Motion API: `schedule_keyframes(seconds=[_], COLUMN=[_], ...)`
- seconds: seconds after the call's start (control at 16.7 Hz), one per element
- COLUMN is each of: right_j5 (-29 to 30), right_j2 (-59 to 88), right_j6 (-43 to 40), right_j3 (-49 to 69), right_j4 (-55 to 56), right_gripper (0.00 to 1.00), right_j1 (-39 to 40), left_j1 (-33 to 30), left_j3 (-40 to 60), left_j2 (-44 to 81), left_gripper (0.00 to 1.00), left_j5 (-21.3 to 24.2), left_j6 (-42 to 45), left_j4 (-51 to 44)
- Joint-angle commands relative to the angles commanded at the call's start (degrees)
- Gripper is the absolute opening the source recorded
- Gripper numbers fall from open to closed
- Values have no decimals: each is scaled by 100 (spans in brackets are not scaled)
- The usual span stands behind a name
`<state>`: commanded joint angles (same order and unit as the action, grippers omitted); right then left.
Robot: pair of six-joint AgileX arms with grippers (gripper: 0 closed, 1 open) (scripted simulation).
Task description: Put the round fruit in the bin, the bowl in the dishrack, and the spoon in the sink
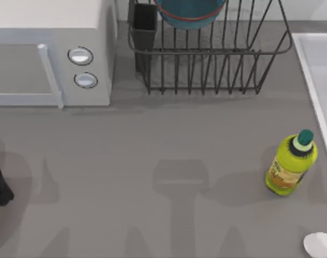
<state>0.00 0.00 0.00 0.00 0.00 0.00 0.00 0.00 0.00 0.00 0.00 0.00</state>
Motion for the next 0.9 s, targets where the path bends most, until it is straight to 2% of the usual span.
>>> schedule_keyframes(seconds=[0.24, 0.42, 0.6, 0.9], right_j5=[16, 27, 26, 27], right_j2=[64, 480, 1315, 3097], right_j6=[-58, -596, -1665, -4078], right_j3=[59, 360, 861, 1943], right_j4=[-25, -400, -1101, -2646], right_gripper=[100, 100, 100, 100], right_j1=[9, -21, -52, -113], left_j1=[0, 0, 0, 0], left_j3=[0, 0, 0, 0], left_j2=[0, 0, 0, 0], left_gripper=[100, 100, 100, 100], left_j5=[0, 0, 0, 0], left_j6=[0, 0, 0, 0], left_j4=[0, 0, 0, 0])
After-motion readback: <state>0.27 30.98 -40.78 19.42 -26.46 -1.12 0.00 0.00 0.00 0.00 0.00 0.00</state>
